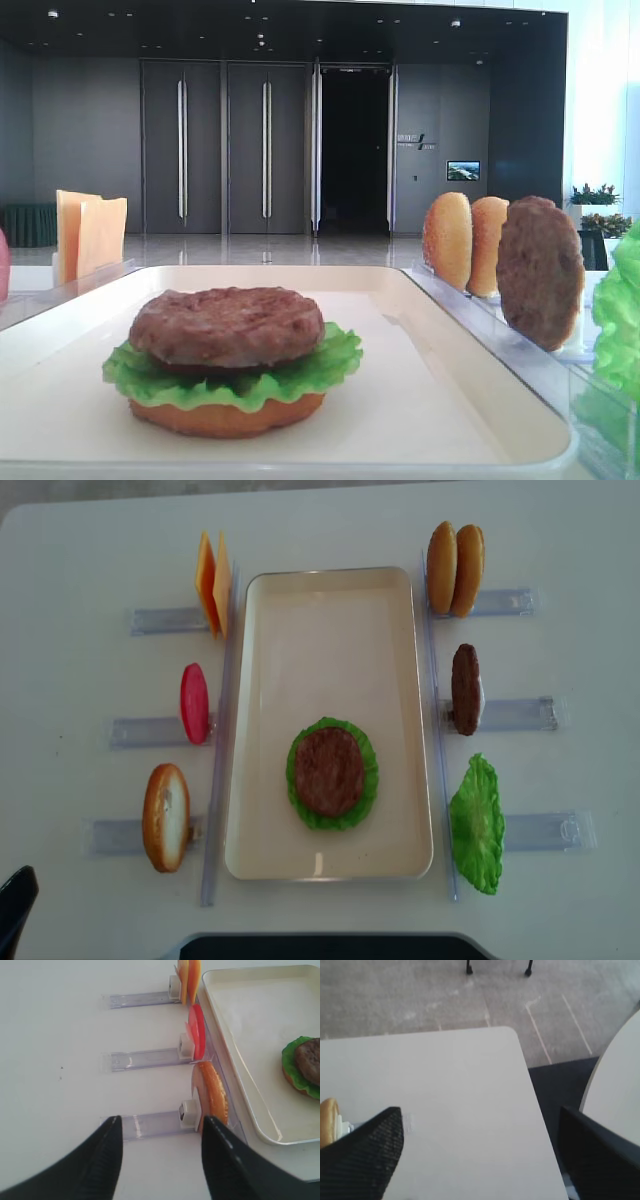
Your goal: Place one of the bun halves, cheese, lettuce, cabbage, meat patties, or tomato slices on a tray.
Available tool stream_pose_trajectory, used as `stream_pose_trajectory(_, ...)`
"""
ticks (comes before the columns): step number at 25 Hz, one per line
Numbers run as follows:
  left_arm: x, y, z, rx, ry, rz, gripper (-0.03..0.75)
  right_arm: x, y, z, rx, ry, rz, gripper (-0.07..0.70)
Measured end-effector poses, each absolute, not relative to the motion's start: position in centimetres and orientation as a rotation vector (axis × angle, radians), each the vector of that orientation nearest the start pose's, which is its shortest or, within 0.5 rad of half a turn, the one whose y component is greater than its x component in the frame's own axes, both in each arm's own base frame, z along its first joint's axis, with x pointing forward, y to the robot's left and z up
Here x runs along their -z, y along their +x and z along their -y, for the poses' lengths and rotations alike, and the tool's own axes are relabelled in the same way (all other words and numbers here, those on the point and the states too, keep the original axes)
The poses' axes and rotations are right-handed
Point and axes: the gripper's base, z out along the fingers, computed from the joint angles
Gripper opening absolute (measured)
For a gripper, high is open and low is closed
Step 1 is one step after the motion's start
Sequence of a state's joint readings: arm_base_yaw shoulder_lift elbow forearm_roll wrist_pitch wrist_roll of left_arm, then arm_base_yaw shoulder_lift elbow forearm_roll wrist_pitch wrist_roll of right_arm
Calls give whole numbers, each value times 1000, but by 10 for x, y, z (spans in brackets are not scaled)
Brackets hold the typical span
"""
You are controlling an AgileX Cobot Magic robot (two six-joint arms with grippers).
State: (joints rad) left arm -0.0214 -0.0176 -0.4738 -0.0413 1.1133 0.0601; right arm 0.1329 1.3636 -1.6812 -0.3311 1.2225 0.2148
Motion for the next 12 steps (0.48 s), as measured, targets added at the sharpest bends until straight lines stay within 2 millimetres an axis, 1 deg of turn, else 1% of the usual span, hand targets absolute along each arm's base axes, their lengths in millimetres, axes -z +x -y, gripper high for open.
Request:
stream_pose_trajectory(2, -266, -7, 3, 27, 89, -2103, 391, -481, 240, -7, 241, 97, -2267, 591)
stream_pose_trajectory(5, -266, -7, 3, 27, 89, -2103, 391, -505, 199, -5, 189, 76, -2168, 591)
stream_pose_trajectory(9, -266, -7, 3, 27, 89, -2103, 391, -527, 148, -1, 148, 58, -2043, 591)
stream_pose_trajectory(10, -266, -7, 3, 27, 89, -2103, 391, -532, 133, 2, 142, 50, -2008, 591)
stream_pose_trajectory(11, -266, -7, 3, 27, 89, -2103, 391, -538, 113, 5, 133, 46, -1960, 591)
stream_pose_trajectory(12, -266, -7, 3, 27, 89, -2103, 391, -542, 99, 7, 126, 38, -1930, 591)
